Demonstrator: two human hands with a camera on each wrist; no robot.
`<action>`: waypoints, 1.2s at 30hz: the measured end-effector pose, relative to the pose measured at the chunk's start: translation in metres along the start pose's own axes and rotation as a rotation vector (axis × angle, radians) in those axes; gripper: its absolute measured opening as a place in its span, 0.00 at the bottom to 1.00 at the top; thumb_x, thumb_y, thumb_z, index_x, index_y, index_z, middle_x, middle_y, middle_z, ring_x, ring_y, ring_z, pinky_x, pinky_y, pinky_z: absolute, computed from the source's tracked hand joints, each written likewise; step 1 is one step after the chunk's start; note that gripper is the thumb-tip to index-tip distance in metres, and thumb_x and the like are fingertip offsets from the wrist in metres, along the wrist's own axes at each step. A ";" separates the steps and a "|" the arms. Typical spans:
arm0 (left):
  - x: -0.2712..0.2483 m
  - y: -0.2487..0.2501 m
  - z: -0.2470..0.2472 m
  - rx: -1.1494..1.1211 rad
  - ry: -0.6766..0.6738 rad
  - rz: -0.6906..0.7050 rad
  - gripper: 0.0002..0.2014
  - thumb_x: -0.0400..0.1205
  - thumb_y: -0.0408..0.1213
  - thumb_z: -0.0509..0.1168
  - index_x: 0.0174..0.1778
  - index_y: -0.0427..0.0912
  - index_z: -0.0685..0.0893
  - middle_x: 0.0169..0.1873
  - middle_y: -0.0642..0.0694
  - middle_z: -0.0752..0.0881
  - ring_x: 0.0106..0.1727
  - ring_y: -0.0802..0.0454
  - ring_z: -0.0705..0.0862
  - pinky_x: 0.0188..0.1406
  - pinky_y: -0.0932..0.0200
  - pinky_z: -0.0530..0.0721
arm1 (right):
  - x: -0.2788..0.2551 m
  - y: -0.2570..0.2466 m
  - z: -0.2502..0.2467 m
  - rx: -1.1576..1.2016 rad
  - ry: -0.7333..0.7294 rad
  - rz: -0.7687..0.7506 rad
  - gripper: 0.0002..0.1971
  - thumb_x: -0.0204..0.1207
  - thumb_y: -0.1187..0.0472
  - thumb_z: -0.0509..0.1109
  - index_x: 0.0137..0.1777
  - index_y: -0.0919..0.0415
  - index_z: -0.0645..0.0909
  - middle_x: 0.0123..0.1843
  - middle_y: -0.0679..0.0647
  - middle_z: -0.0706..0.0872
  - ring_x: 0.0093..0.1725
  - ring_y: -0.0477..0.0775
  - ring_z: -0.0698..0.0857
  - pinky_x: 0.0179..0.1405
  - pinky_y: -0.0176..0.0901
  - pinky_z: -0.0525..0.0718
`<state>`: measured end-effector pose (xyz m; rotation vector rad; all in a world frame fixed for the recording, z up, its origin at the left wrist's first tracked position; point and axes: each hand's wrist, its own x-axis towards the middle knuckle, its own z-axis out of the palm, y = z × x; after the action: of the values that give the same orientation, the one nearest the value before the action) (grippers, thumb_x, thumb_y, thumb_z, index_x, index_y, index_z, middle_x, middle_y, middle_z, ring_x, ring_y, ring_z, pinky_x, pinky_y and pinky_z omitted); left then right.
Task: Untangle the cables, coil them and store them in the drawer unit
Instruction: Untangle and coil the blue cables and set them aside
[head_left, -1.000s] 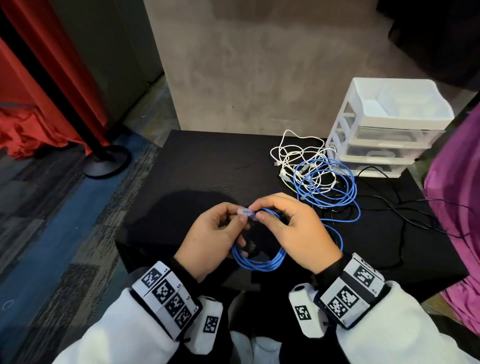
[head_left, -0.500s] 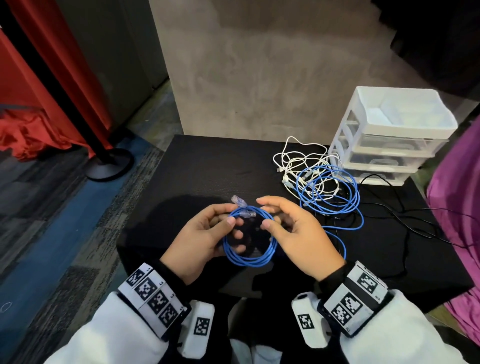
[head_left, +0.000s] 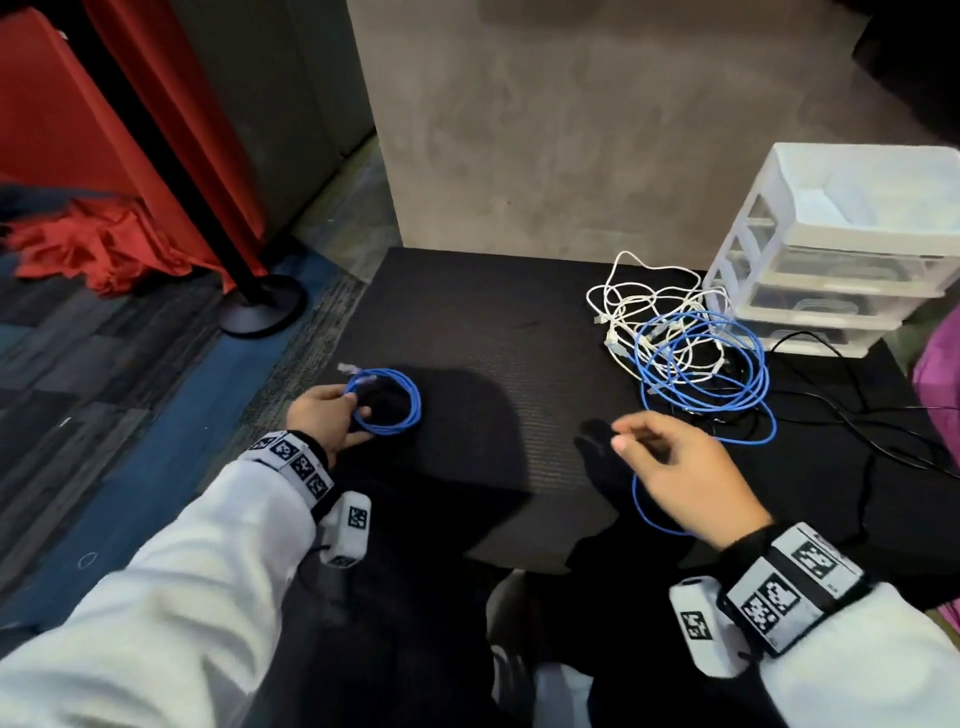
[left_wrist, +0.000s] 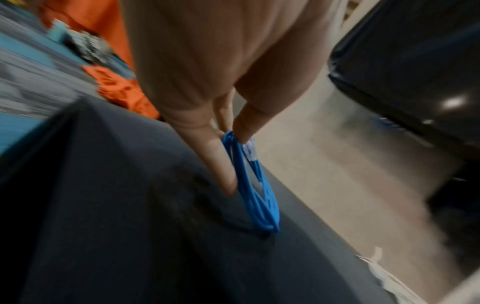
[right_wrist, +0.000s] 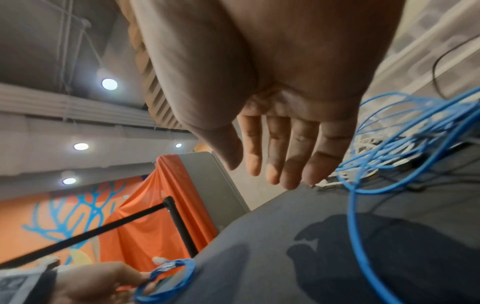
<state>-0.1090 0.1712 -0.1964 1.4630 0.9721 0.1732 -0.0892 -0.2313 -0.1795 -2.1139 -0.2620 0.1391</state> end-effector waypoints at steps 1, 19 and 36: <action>0.009 0.001 -0.006 0.024 0.024 -0.005 0.07 0.90 0.28 0.61 0.51 0.43 0.81 0.57 0.32 0.87 0.41 0.50 0.88 0.26 0.53 0.92 | 0.000 0.008 -0.004 -0.066 0.018 0.010 0.04 0.80 0.57 0.78 0.51 0.47 0.89 0.48 0.46 0.92 0.50 0.45 0.90 0.62 0.46 0.85; -0.088 -0.022 0.074 0.301 0.037 0.504 0.10 0.84 0.37 0.70 0.61 0.46 0.89 0.65 0.39 0.83 0.66 0.44 0.83 0.77 0.48 0.76 | -0.002 0.069 -0.046 -0.584 0.226 0.219 0.06 0.77 0.57 0.78 0.48 0.44 0.85 0.48 0.50 0.82 0.54 0.68 0.83 0.56 0.56 0.80; -0.154 0.034 0.098 0.036 -0.510 0.465 0.07 0.86 0.32 0.68 0.43 0.44 0.85 0.24 0.56 0.74 0.21 0.61 0.63 0.17 0.68 0.60 | -0.018 -0.030 -0.086 -0.406 0.172 -0.262 0.19 0.78 0.34 0.69 0.40 0.49 0.83 0.33 0.48 0.84 0.38 0.50 0.83 0.43 0.53 0.83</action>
<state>-0.1276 0.0055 -0.1160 1.6405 0.2183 0.1090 -0.0936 -0.2911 -0.1091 -2.4489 -0.4932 -0.2714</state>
